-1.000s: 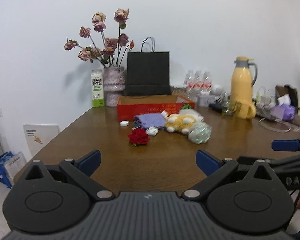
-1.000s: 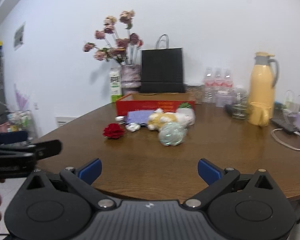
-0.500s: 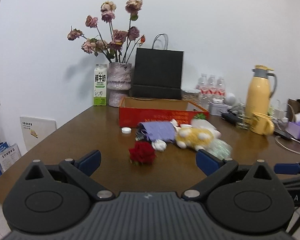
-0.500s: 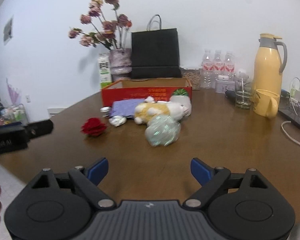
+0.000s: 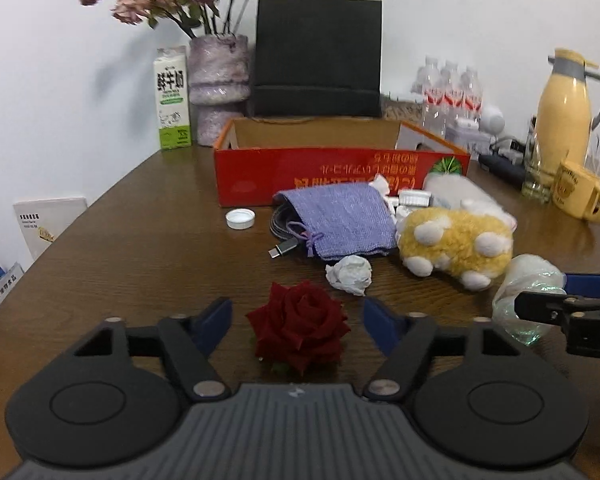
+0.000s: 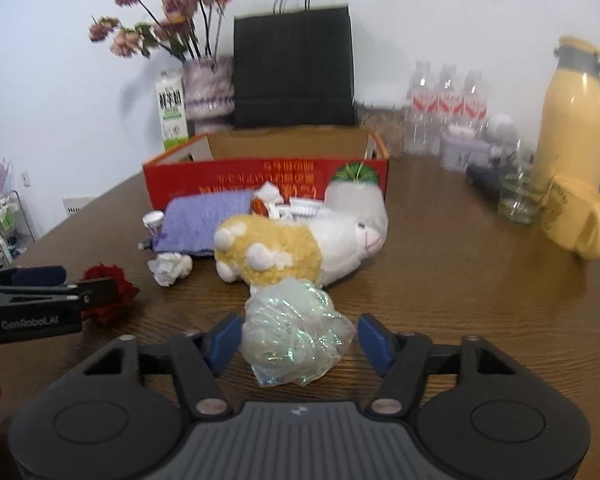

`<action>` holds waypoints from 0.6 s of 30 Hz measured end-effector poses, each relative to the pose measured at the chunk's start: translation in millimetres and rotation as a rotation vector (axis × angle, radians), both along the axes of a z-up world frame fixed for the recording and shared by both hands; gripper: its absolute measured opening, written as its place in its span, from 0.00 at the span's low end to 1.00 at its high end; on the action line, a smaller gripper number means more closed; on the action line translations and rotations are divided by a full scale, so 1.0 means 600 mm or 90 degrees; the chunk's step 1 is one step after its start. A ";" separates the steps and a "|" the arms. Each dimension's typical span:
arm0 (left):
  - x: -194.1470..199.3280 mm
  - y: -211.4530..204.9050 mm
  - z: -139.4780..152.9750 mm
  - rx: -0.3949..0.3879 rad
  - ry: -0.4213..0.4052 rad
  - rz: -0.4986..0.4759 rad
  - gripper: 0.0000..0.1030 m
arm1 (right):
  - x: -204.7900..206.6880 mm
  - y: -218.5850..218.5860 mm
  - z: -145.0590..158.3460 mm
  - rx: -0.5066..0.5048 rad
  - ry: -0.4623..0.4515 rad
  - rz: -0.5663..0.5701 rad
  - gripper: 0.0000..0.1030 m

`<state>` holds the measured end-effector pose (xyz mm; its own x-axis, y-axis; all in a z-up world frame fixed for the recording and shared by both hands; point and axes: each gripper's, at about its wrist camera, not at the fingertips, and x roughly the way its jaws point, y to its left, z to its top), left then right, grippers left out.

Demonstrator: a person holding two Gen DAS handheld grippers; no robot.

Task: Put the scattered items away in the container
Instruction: 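Reach the left tool to the red rose while the right tool reaches the plastic bag, then grasp the red rose with the left tool while the right tool grasps the clear plastic bag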

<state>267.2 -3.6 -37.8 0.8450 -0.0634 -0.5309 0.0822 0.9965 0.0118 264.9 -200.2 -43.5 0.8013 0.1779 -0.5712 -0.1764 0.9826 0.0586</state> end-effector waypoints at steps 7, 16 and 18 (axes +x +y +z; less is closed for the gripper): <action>-0.006 0.001 -0.006 -0.012 0.017 -0.002 0.39 | -0.006 0.008 -0.008 0.003 -0.002 0.000 0.42; -0.105 -0.007 0.034 -0.025 -0.020 -0.011 0.33 | -0.096 0.017 0.019 0.017 -0.024 0.014 0.41; -0.131 -0.010 0.043 -0.018 -0.033 -0.014 0.33 | -0.117 0.015 0.024 0.018 -0.027 0.015 0.41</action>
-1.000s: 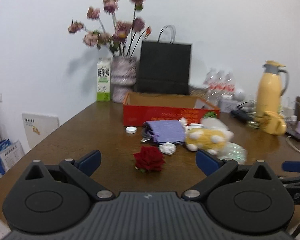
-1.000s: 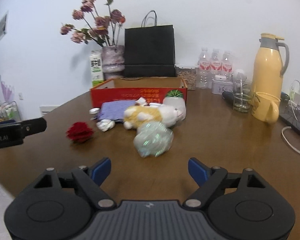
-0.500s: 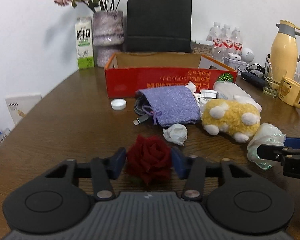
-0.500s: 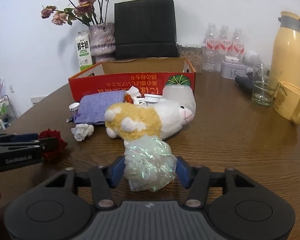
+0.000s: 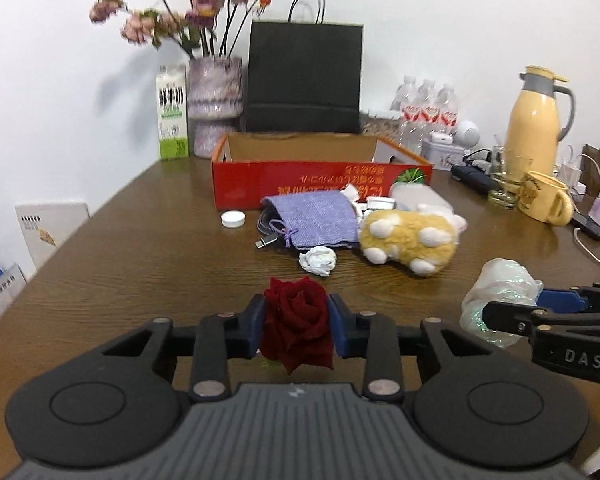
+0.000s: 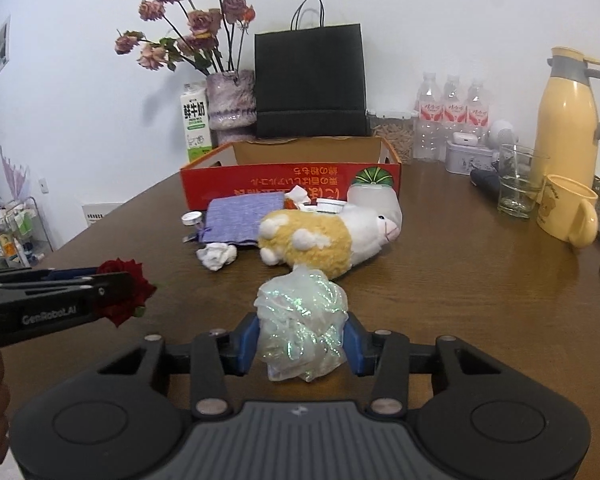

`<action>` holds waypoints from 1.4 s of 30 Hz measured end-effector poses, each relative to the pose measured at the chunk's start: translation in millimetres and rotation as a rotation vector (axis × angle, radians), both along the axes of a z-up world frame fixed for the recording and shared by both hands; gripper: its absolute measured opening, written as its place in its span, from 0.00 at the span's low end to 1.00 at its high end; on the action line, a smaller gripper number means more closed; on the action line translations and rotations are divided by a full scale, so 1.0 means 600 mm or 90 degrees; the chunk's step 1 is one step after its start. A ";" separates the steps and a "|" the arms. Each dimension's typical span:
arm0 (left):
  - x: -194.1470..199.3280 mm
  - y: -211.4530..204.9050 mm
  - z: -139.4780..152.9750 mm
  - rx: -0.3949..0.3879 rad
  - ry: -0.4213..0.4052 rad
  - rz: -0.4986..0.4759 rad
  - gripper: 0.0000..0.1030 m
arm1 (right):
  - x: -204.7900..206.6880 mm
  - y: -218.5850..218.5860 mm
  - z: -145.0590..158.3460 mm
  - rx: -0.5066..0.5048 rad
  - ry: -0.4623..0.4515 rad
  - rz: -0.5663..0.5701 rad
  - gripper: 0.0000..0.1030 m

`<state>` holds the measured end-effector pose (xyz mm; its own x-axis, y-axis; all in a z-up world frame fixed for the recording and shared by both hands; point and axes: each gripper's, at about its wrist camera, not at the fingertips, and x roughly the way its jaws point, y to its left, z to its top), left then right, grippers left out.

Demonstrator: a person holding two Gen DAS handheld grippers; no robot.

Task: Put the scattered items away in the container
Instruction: 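Grasp the red rose with the left tool while the right tool grasps the clear plastic bag, then carry both into the cardboard box and open both tools to release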

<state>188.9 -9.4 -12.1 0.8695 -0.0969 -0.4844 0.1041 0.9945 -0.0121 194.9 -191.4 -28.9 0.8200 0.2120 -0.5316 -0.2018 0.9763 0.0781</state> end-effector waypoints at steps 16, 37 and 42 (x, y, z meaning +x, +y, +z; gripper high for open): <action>-0.147 0.007 0.068 -0.020 -0.096 -0.029 0.32 | -0.155 -0.018 0.069 -0.011 -0.093 -0.011 0.41; 0.223 0.082 0.189 -0.053 -0.072 -0.071 0.31 | 0.151 0.000 0.196 0.028 -0.130 0.071 0.42; 0.394 0.073 0.196 0.009 -0.063 -0.035 0.32 | 0.312 0.048 0.220 0.044 -0.122 0.104 0.42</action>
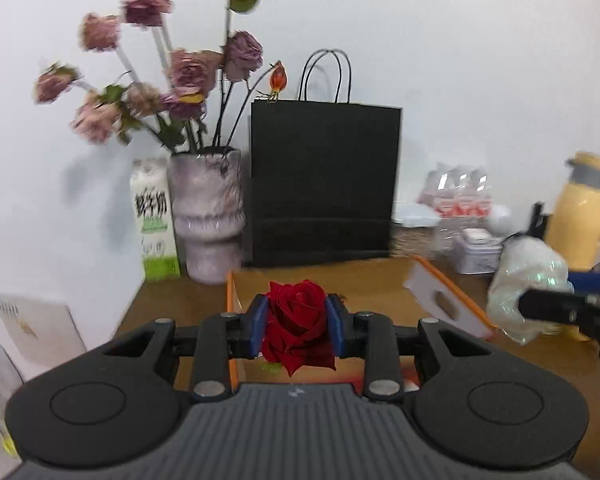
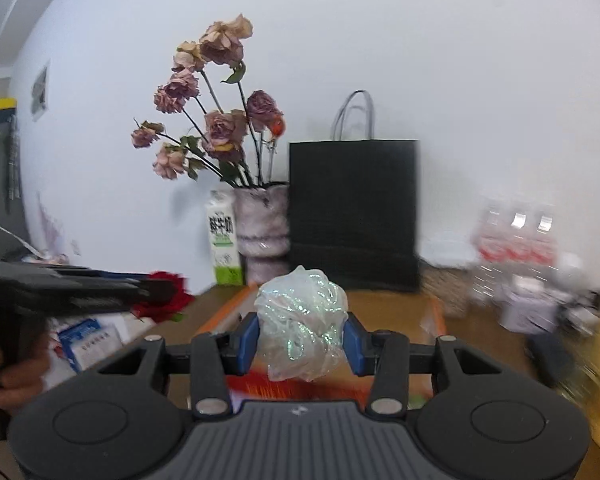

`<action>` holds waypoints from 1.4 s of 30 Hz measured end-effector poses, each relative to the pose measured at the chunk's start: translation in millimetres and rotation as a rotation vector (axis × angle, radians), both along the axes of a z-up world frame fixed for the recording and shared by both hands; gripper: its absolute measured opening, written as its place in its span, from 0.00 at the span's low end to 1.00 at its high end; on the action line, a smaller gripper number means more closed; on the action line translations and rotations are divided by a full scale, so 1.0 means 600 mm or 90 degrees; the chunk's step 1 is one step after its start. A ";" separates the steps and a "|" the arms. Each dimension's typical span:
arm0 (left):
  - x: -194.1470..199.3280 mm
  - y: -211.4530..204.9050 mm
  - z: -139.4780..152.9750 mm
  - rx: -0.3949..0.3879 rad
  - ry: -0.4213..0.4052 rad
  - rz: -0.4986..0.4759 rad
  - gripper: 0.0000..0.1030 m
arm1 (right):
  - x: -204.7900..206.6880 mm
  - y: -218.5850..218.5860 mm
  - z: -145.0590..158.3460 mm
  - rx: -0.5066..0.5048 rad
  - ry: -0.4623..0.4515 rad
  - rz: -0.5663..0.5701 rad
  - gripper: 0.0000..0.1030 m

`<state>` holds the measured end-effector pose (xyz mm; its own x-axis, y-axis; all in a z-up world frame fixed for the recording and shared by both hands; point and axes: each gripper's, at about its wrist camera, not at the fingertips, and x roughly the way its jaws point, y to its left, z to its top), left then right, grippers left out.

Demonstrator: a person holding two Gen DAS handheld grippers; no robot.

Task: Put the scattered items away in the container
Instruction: 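Carry both into the cardboard box and open both tools to release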

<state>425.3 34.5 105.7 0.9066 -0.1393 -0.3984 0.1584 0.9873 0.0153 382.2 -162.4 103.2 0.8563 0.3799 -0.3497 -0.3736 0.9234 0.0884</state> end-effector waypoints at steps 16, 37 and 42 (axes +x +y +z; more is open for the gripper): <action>0.401 -0.003 -0.168 -0.007 0.216 0.093 0.35 | 0.557 0.083 -0.189 -0.008 0.322 0.016 0.42; 0.326 0.010 -0.077 -0.026 0.174 0.074 0.82 | 0.468 0.002 -0.136 0.013 0.308 -0.060 0.72; 0.235 0.016 -0.034 -0.013 0.176 0.100 0.91 | 0.379 -0.042 -0.084 -0.001 0.288 -0.076 0.76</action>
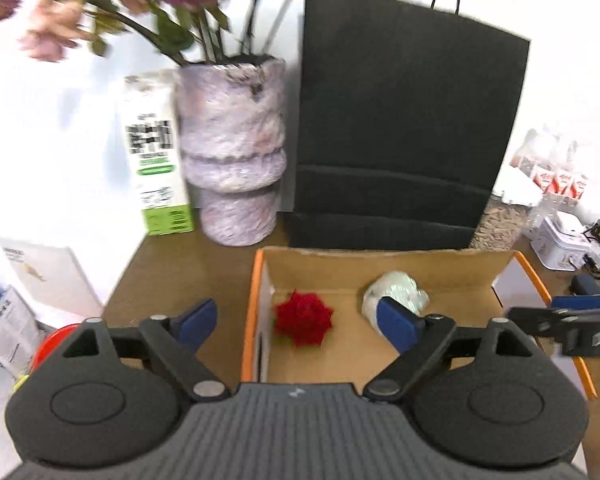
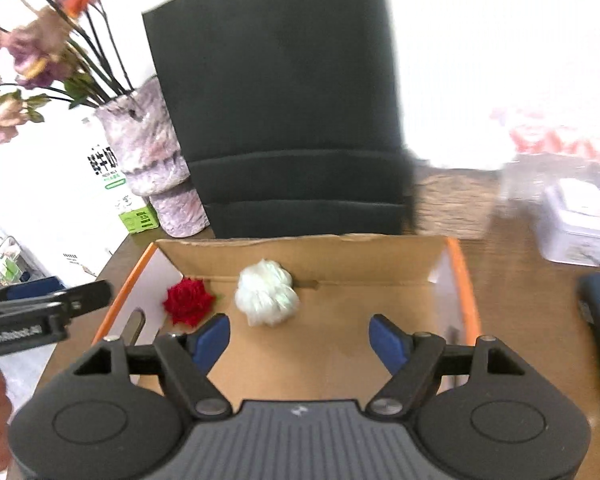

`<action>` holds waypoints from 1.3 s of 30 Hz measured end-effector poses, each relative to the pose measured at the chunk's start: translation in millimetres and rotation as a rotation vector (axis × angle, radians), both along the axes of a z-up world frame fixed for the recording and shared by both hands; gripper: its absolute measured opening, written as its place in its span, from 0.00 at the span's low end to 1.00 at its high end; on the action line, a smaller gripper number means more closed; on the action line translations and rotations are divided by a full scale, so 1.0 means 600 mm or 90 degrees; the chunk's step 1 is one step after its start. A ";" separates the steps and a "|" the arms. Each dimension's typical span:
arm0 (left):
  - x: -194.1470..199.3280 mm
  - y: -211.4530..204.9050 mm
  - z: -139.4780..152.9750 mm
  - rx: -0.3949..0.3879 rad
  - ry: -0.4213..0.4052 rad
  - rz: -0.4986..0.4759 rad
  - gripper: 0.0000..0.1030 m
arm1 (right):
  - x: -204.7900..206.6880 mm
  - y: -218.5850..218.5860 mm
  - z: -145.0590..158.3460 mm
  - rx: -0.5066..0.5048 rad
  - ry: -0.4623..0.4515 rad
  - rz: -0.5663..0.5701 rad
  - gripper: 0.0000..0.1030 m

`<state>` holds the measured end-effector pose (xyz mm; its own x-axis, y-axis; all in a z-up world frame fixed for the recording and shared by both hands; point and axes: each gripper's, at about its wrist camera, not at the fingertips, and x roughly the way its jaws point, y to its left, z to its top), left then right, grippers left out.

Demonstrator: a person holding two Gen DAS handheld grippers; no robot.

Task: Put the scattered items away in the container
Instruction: 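Carry both into the cardboard box and open both tools to release, then return both tools to the table items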

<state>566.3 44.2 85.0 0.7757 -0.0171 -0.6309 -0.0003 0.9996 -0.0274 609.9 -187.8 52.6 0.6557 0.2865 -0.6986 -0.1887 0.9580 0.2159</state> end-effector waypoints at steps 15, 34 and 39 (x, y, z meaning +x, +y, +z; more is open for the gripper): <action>-0.336 -0.016 0.076 -0.005 -0.094 -0.061 1.00 | -0.344 -0.112 0.071 0.019 -0.075 -0.004 0.85; -0.783 -0.051 -0.100 -0.004 -0.194 -0.024 1.00 | -0.817 -0.101 -0.078 0.005 -0.211 -0.070 0.92; -0.839 -0.086 -0.144 0.045 -0.209 -0.051 1.00 | -0.860 -0.082 -0.126 -0.002 -0.163 -0.052 0.92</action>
